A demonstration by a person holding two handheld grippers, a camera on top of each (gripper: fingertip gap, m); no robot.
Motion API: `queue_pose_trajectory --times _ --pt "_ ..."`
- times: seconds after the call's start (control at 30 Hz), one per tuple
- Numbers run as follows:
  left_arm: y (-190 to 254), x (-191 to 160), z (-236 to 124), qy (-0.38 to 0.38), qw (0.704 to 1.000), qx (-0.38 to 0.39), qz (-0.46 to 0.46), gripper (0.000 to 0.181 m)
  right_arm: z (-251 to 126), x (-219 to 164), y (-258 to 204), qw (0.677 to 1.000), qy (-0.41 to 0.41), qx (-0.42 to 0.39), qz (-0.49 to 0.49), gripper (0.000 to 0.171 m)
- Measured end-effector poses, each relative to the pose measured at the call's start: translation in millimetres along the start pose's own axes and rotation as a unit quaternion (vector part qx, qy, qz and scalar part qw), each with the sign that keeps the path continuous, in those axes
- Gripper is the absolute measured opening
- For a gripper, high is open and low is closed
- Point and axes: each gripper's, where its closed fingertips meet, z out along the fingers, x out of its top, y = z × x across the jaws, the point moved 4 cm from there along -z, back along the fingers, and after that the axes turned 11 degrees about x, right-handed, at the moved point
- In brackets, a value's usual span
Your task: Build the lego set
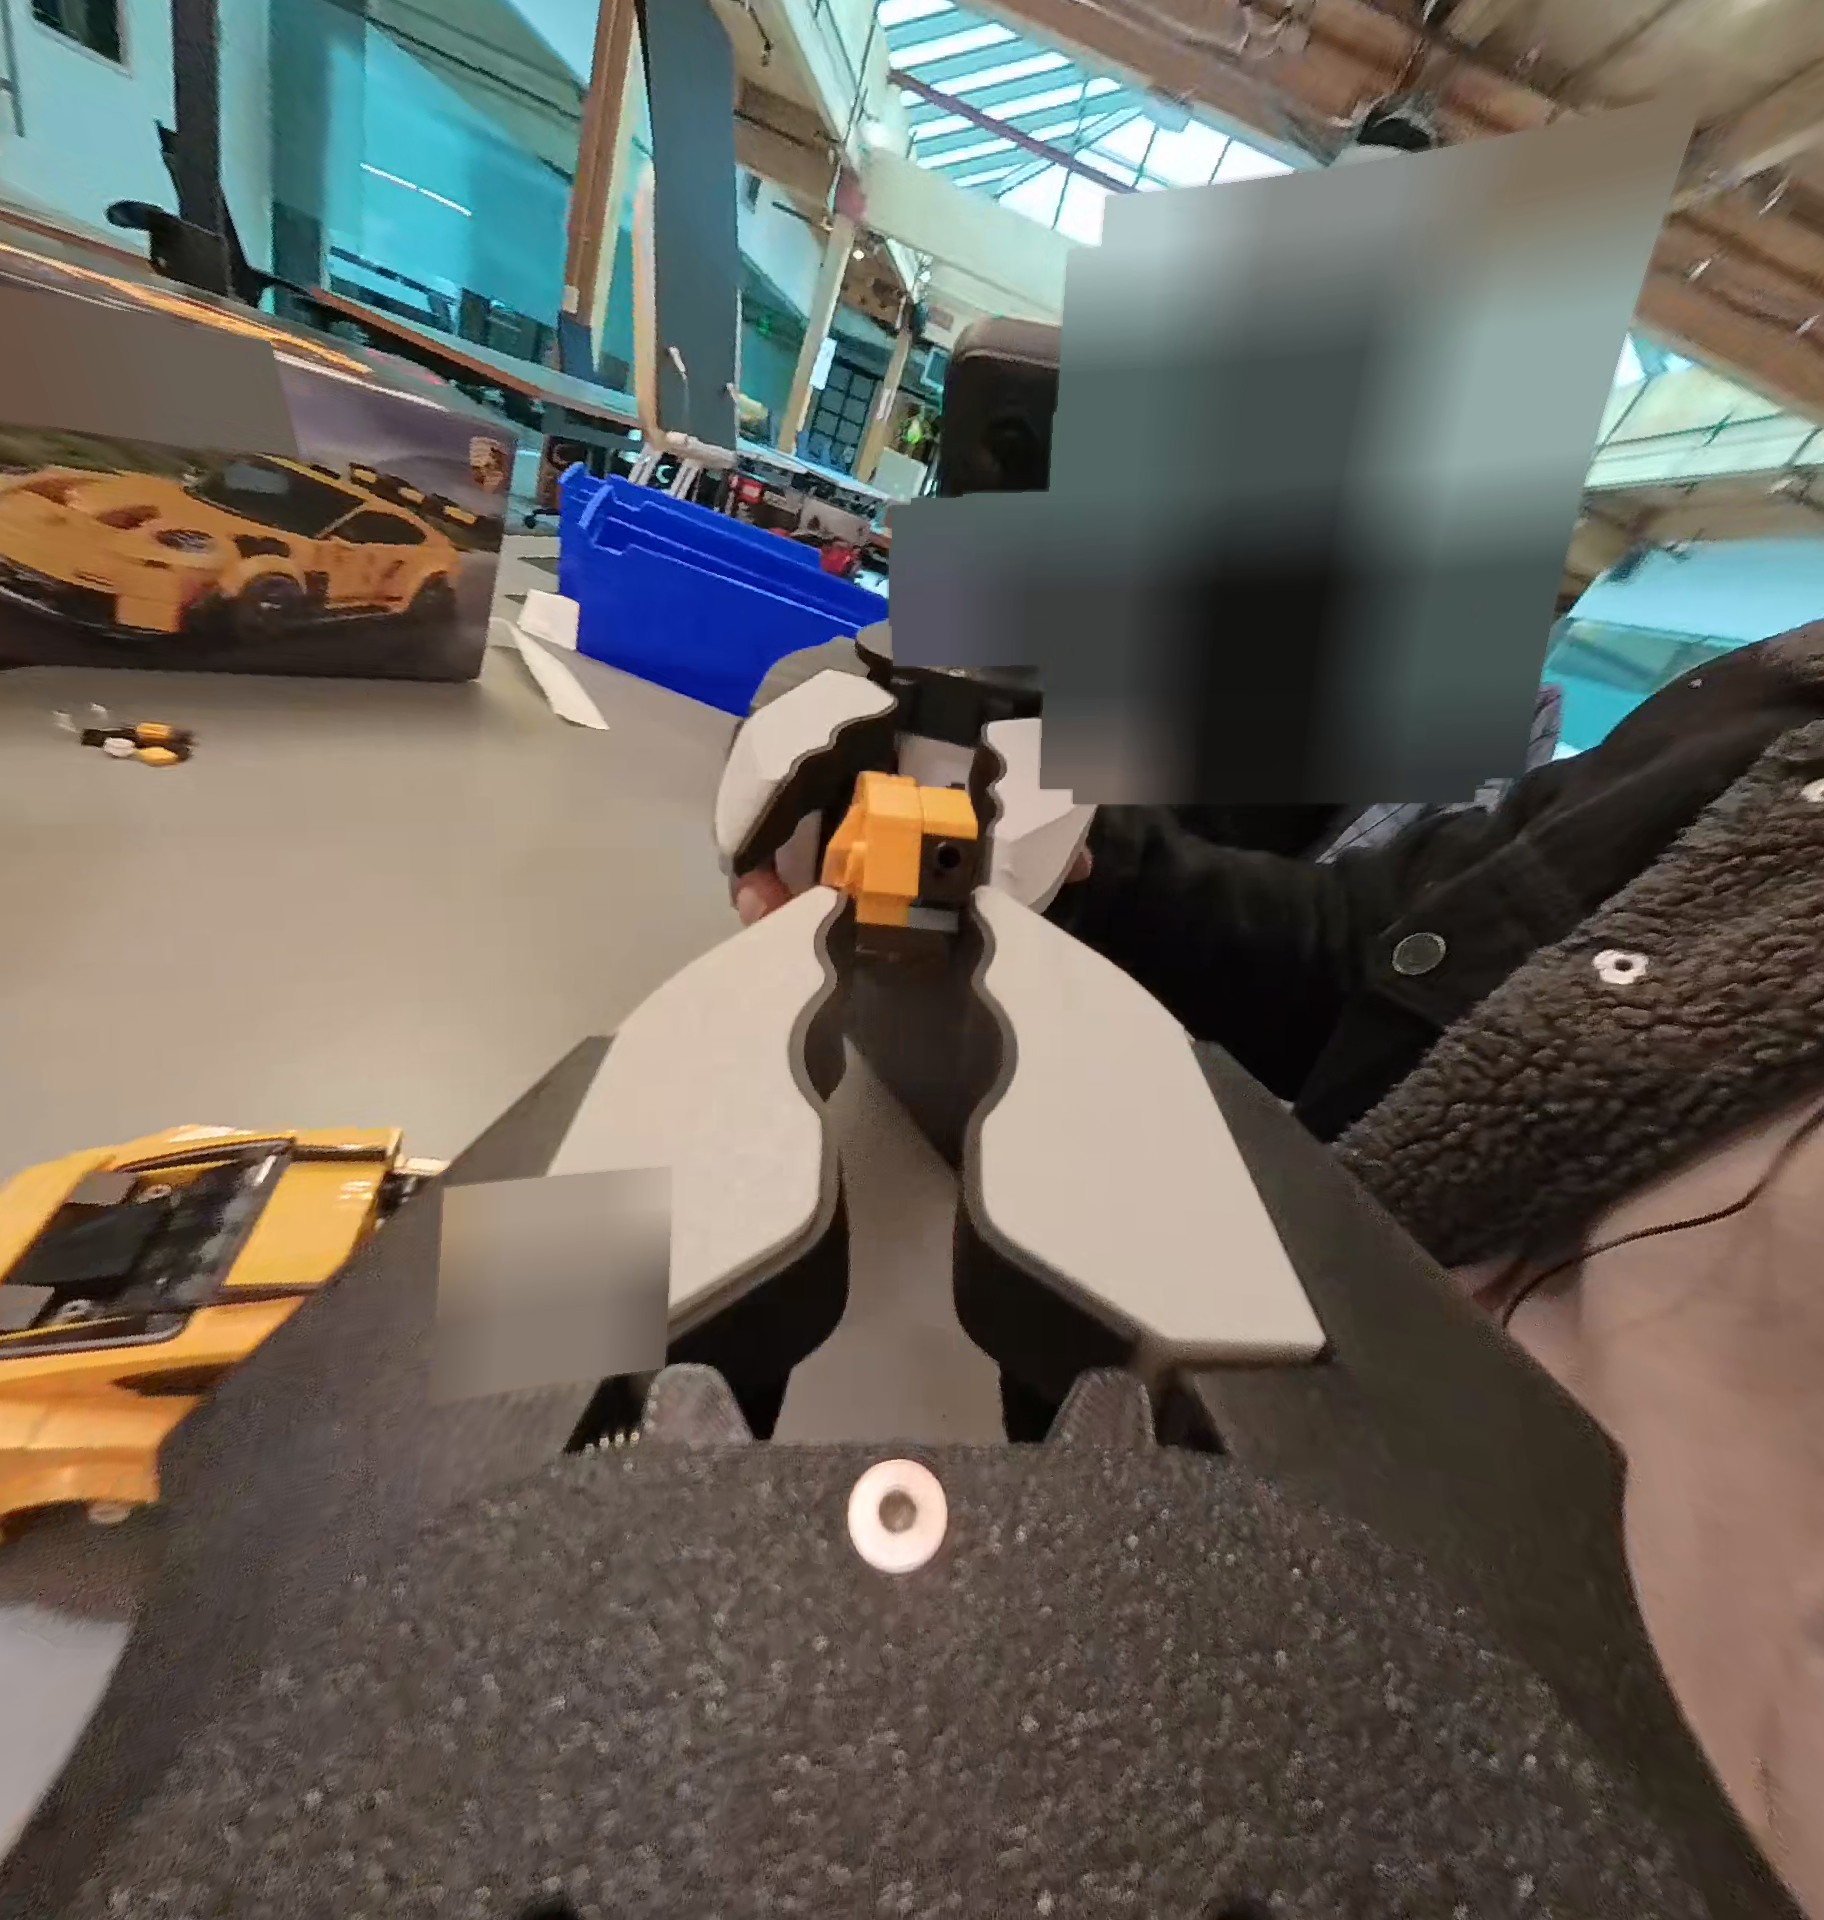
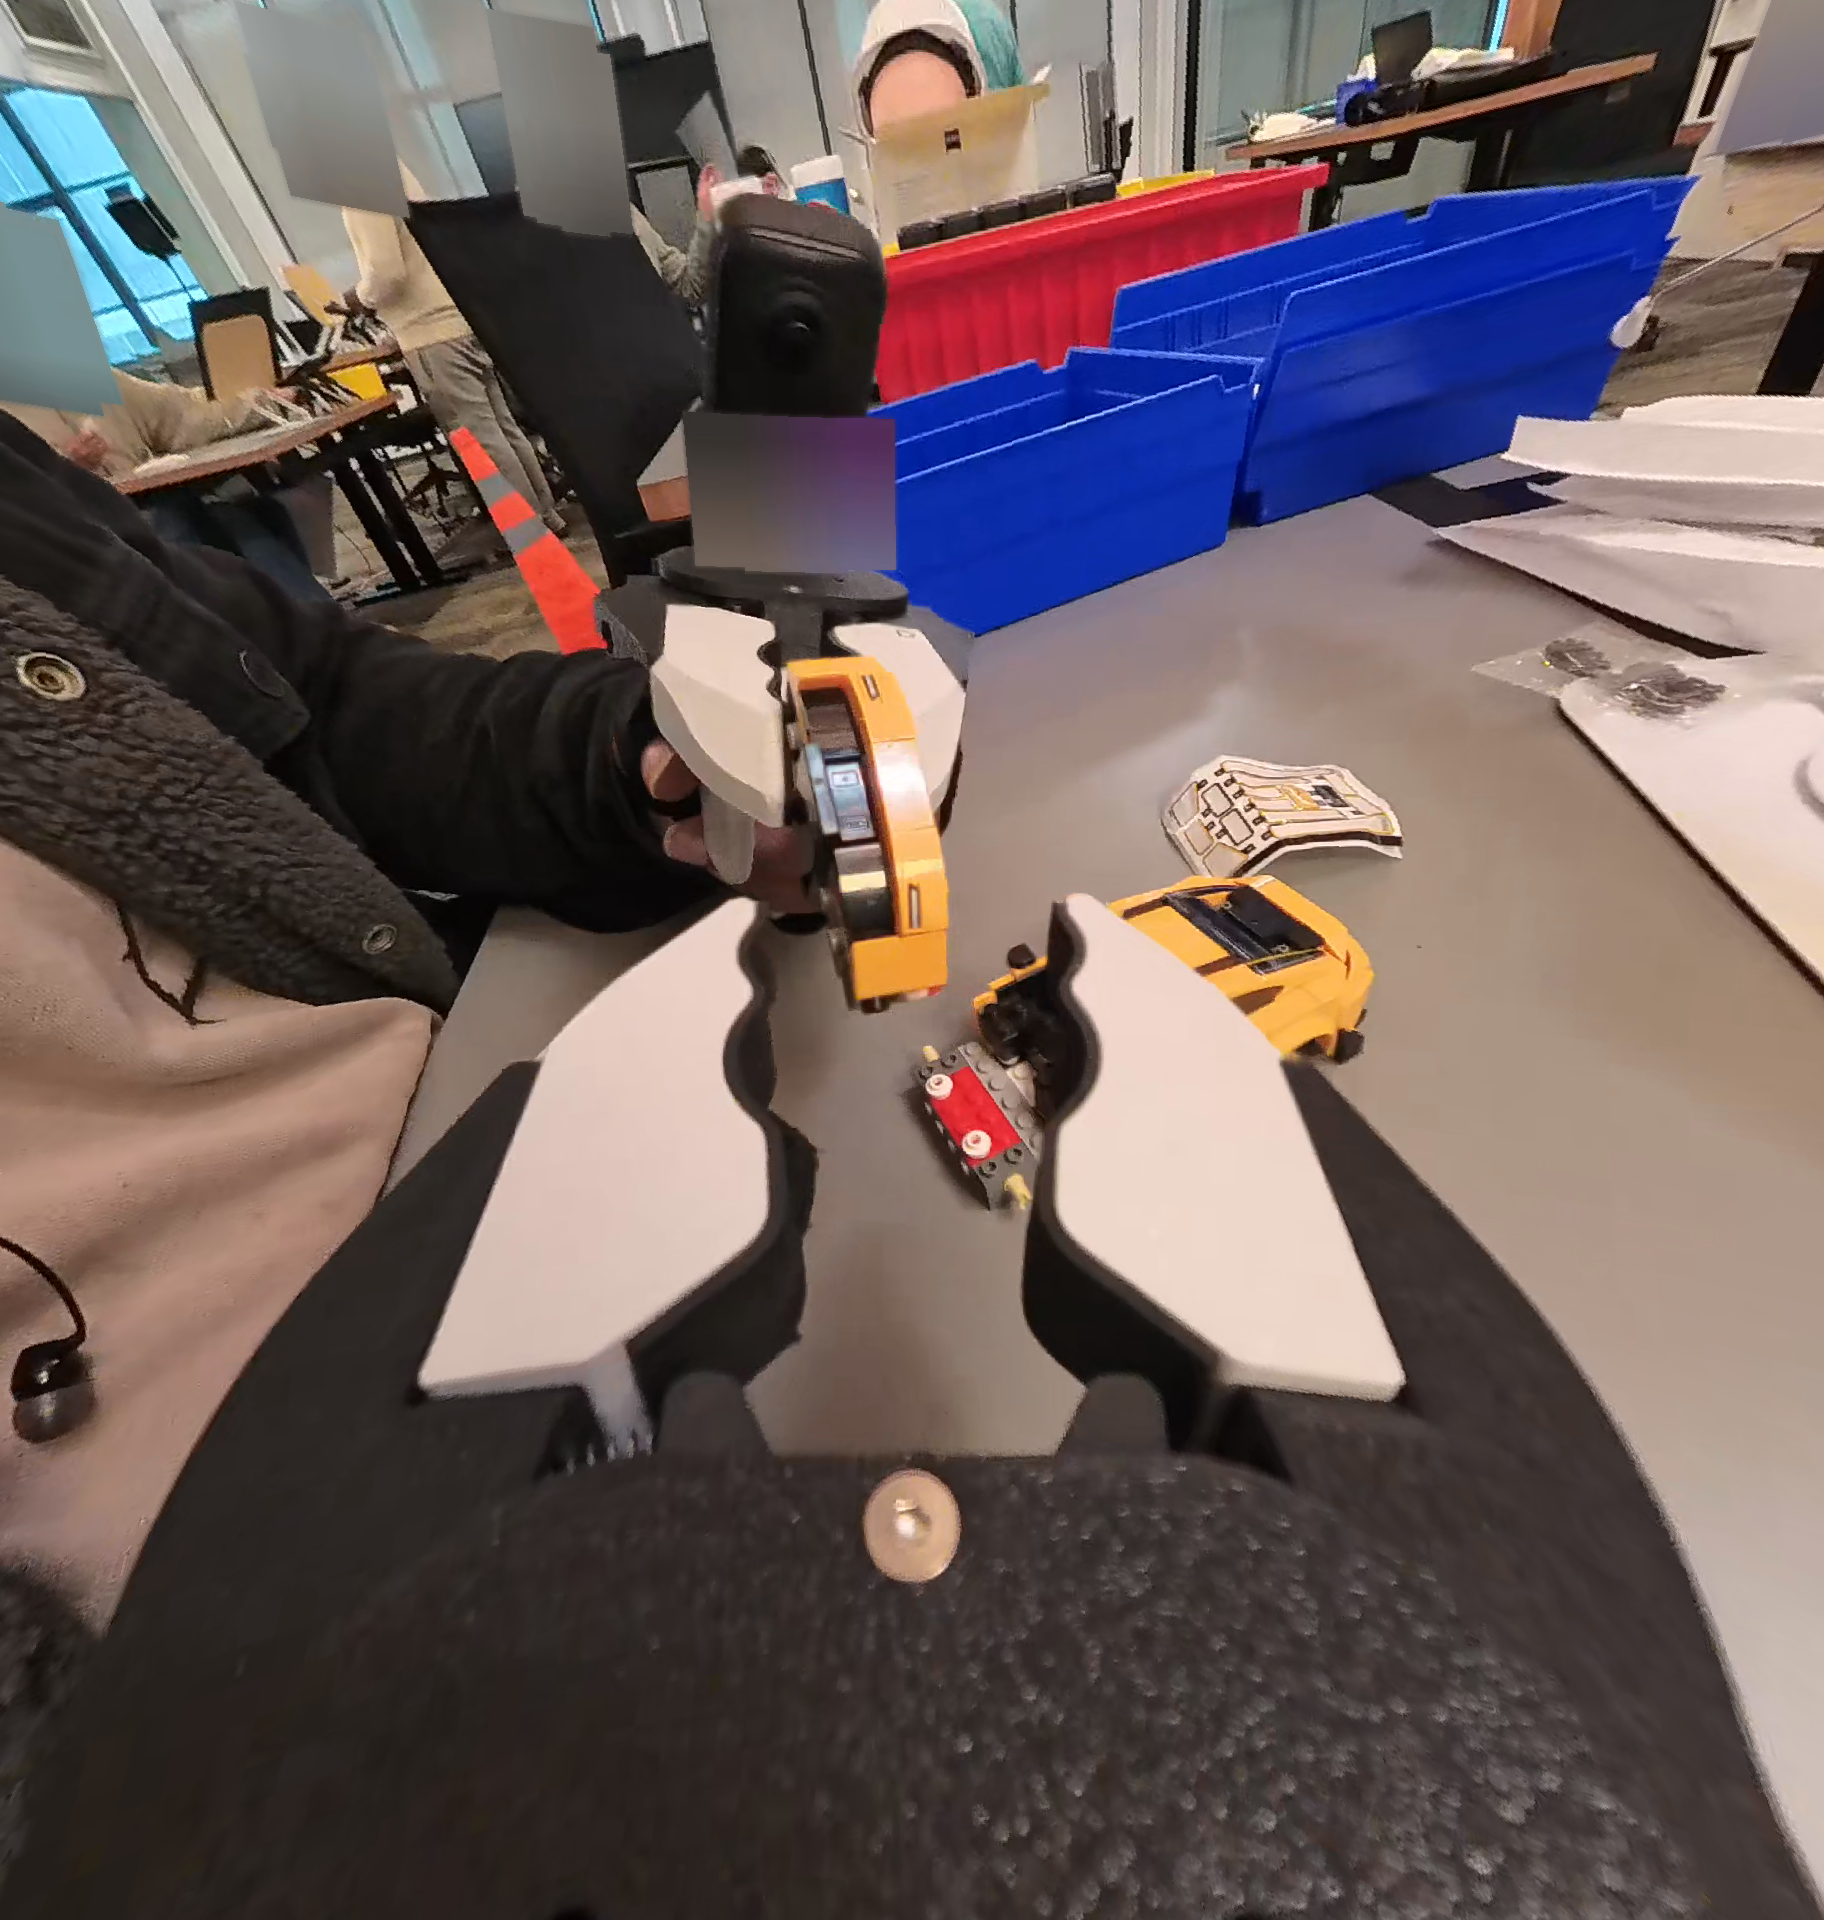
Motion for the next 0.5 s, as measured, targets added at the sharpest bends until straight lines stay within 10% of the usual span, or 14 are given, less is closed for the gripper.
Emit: queue_pose_trajectory --times 0.17,0.5 --pt "1.4 3.3 -1.2 0.016 0.999 -0.025 -0.039 0.019 2.1 1.0 -6.3 1.0 0.008 0.016 -0.01 0.021" --pt "-3.0 0.7 -2.7 -0.004 0.997 -0.039 -0.071 0.023 -0.9 -2.1 -4.0 0.995 0.002 0.052 0.091 0.021"
